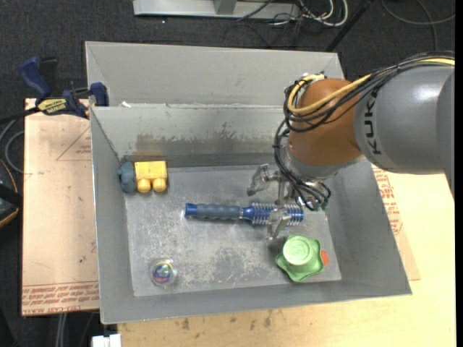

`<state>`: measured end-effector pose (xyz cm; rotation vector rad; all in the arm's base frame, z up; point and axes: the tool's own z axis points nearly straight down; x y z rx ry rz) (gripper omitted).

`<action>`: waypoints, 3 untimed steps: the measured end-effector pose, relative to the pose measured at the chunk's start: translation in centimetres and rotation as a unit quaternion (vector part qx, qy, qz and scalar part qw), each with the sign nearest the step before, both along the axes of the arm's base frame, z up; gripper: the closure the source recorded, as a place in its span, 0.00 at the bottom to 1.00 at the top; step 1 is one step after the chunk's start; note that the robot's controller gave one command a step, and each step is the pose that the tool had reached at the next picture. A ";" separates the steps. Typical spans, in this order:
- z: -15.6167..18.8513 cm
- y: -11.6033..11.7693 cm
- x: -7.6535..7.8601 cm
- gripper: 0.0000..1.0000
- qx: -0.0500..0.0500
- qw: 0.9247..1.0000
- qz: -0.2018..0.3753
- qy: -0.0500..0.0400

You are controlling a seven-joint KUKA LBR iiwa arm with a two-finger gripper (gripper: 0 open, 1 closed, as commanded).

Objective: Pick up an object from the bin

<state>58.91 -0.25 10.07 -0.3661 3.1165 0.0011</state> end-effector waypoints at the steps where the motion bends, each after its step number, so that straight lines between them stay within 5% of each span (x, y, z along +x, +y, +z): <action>1: -0.1 -1.7 0.5 0.00 0.000 1.000 0.021 0.000; 3: -2.2 0.1 0.5 0.00 -0.001 0.998 0.060 -0.001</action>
Offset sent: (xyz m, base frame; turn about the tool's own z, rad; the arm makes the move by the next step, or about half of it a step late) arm 0.0038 -0.0168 -0.0007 -0.0456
